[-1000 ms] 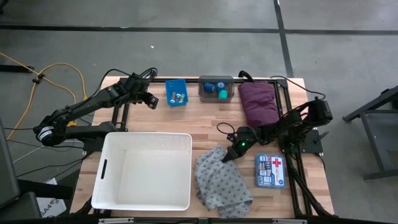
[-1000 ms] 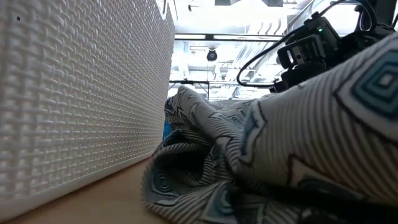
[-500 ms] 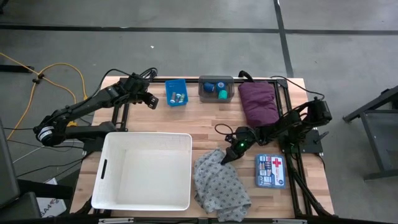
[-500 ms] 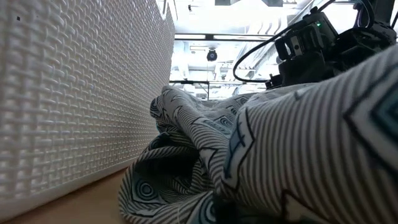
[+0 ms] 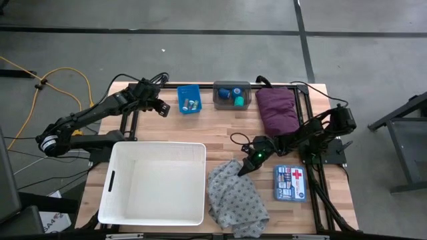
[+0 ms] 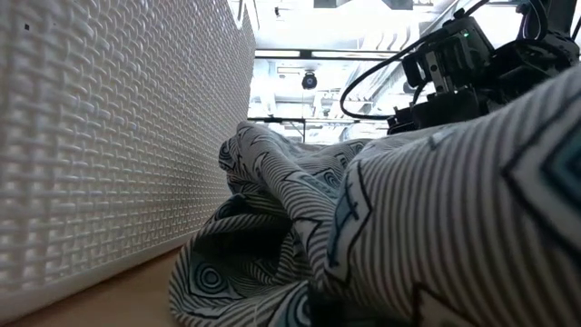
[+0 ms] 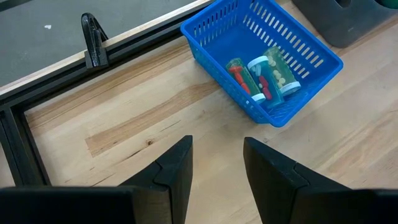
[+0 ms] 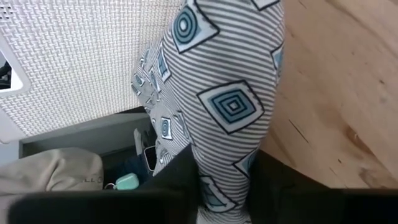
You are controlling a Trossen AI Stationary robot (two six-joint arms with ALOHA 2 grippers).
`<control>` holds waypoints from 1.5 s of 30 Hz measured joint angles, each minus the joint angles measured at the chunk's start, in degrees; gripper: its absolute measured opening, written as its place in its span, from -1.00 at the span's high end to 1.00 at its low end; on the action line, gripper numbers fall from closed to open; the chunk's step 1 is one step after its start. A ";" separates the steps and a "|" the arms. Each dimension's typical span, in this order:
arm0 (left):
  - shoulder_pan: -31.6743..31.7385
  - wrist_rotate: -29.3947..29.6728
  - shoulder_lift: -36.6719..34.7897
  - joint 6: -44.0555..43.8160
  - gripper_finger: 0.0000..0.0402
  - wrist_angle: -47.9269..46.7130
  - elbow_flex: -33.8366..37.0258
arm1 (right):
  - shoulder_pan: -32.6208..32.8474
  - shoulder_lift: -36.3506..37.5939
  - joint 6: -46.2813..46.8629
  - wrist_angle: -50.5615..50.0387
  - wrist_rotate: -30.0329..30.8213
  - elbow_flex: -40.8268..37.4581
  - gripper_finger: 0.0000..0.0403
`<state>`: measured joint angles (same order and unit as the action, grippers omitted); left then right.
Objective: Pick & place medical supplies in basket/bin
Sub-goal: Put the patient gown into the white bin
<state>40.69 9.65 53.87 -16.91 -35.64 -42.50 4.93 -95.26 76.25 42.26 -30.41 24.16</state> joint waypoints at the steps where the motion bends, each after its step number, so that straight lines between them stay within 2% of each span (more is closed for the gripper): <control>1: 0.01 0.00 0.00 0.00 0.32 0.00 0.00 | -0.02 0.00 -0.02 0.00 0.02 0.00 0.61; 4: 0.00 0.00 0.00 0.00 0.32 -0.01 0.00 | -0.02 0.02 -0.02 -0.02 -0.02 0.00 0.69; 17: 0.00 0.00 0.01 0.00 0.32 0.00 0.00 | -1.66 0.11 -3.51 2.42 -0.55 0.00 0.75; 27: 0.01 0.00 0.02 0.00 0.32 0.00 0.00 | -7.54 2.86 -9.53 4.24 -5.36 0.00 0.78; 45: -0.01 0.00 0.00 0.00 0.32 0.14 0.00 | -20.92 10.74 -21.32 3.76 -1.37 1.13 0.78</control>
<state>40.69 9.65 53.87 -16.91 -35.51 -42.50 -15.99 -84.52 54.93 46.02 -31.79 25.29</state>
